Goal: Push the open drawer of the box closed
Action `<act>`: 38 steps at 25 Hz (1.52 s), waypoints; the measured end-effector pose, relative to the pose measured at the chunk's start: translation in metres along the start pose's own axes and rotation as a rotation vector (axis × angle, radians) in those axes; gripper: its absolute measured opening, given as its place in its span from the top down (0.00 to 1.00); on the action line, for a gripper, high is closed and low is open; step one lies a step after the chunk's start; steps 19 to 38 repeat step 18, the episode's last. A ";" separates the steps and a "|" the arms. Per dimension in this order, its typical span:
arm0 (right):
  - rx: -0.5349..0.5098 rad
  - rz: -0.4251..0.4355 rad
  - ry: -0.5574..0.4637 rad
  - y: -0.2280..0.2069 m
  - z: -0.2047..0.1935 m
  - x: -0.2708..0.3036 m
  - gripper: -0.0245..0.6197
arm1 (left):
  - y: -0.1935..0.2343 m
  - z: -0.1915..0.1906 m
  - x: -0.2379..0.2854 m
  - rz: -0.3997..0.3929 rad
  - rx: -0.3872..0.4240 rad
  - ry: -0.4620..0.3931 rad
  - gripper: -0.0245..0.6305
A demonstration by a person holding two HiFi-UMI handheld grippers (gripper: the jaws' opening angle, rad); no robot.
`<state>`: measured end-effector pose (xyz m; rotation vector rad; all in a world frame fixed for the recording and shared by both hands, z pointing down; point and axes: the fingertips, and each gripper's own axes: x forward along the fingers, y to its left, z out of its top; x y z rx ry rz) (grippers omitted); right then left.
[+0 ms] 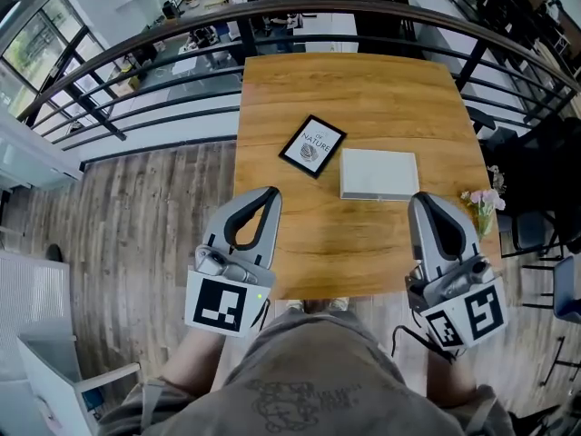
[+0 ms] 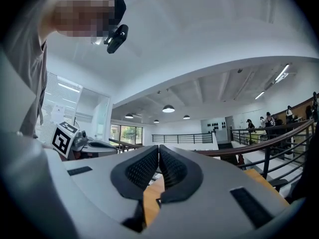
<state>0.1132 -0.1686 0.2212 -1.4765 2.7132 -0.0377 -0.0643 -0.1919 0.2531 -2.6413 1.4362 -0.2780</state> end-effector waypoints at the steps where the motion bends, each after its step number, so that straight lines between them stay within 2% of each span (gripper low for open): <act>1: 0.007 0.004 0.015 0.002 -0.006 0.001 0.91 | 0.001 -0.006 0.000 0.003 -0.006 0.007 0.94; 7: 0.017 0.031 0.073 0.007 -0.029 0.005 0.91 | 0.000 -0.021 0.001 0.006 -0.015 0.036 0.94; 14: 0.018 0.043 0.073 0.009 -0.026 0.008 0.91 | 0.003 -0.012 0.001 0.013 -0.016 0.013 0.94; 38: 0.018 0.050 0.078 0.013 -0.028 0.006 0.91 | 0.001 -0.012 -0.004 0.016 -0.016 0.019 0.94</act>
